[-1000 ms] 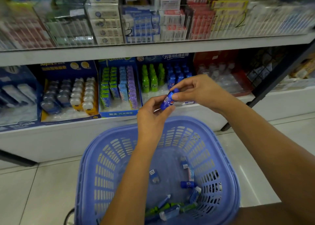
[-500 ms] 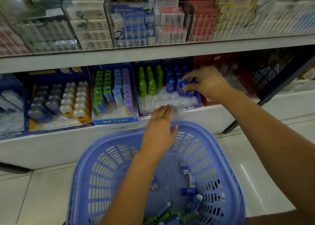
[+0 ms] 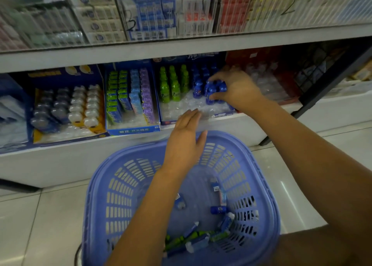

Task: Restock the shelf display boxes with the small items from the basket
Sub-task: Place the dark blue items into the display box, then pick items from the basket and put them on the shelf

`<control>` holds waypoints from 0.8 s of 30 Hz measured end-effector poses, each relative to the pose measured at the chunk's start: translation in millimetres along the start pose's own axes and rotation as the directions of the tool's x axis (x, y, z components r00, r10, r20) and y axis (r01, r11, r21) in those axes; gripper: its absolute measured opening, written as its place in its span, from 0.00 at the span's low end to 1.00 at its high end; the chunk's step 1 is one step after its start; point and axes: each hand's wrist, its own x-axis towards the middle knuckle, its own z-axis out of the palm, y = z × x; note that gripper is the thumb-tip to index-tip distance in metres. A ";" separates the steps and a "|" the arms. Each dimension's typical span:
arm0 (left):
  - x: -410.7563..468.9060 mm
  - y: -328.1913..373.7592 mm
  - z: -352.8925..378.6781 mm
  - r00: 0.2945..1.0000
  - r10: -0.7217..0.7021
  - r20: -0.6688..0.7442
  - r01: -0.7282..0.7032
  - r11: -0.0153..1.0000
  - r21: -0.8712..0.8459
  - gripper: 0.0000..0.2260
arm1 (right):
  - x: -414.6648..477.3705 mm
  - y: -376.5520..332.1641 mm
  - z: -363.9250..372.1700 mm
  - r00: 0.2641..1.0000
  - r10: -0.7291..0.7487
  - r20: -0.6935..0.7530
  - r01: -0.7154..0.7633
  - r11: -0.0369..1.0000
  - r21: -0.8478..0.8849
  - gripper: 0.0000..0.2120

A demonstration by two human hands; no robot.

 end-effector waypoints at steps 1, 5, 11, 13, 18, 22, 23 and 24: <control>-5.6 0.8 0.6 0.996 0.024 -0.089 -0.028 0.998 -0.049 0.17 | -7.6 -2.7 -1.0 0.998 -0.022 -0.054 0.026 0.998 0.063 0.23; -29.8 -15.1 20.8 0.996 -0.092 -0.006 0.091 0.990 -0.109 0.08 | -37.6 -21.0 9.6 0.979 -0.133 0.151 0.120 0.988 0.097 0.10; -106.1 -73.6 80.5 0.428 -0.357 0.830 0.200 0.933 0.298 0.08 | -106.7 -21.1 129.8 0.575 0.004 0.818 0.159 0.980 -0.116 0.15; -133.5 -90.4 91.1 0.230 -0.349 0.908 0.165 0.934 0.317 0.13 | -124.4 -9.1 172.9 0.458 0.074 0.886 0.194 0.964 -0.181 0.20; -156.6 -114.5 91.8 0.134 -0.364 0.921 0.043 0.931 0.362 0.15 | -145.0 14.1 231.8 0.392 0.126 0.911 0.252 0.938 -0.237 0.08; -157.7 -128.5 90.0 0.101 -0.358 0.928 0.186 0.923 0.336 0.15 | -150.8 23.4 252.9 0.409 0.107 0.906 0.319 0.914 -0.252 0.18; -158.5 -131.5 91.1 0.141 -0.392 0.909 0.231 0.906 0.354 0.15 | -150.9 22.8 254.9 0.401 0.114 0.909 0.349 0.898 -0.267 0.16; -159.2 -133.4 92.2 0.193 -0.429 0.882 0.278 0.886 0.370 0.15 | -150.9 22.3 258.0 0.391 0.119 0.913 0.379 0.883 -0.277 0.14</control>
